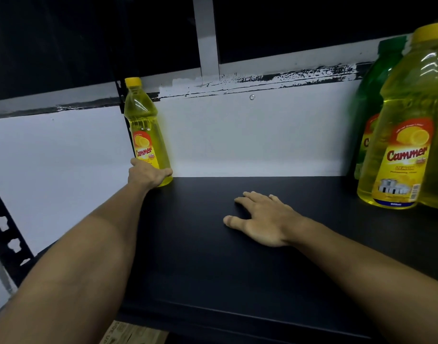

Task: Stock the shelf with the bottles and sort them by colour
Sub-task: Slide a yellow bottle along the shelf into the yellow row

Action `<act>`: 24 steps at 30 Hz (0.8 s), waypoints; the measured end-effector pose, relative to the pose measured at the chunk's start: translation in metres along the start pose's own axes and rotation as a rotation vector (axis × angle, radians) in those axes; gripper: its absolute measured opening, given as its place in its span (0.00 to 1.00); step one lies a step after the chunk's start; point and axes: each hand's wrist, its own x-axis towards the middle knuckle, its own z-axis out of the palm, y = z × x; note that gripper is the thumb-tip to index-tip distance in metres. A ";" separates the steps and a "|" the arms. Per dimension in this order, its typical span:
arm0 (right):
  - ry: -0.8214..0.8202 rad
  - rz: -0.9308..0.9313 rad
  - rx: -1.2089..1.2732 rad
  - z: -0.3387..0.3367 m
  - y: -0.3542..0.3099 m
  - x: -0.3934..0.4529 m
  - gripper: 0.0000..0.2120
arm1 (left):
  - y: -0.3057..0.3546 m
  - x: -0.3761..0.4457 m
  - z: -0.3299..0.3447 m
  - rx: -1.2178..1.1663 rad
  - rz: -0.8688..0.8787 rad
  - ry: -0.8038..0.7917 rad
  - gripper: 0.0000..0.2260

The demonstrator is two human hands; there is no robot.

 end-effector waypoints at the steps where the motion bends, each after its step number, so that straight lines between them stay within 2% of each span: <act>1: 0.001 0.000 0.001 0.000 0.000 0.001 0.36 | 0.000 0.001 0.000 0.000 0.000 0.000 0.41; 14: -0.001 0.000 0.002 0.000 0.001 0.002 0.36 | 0.000 0.001 0.000 -0.062 -0.020 -0.049 0.40; 19: 0.011 -0.002 -0.001 0.001 0.003 0.003 0.36 | -0.004 -0.007 -0.003 -0.106 -0.071 -0.099 0.49; 24: 0.029 -0.006 -0.008 -0.001 -0.001 0.000 0.36 | -0.008 -0.045 -0.010 0.006 0.023 -0.149 0.52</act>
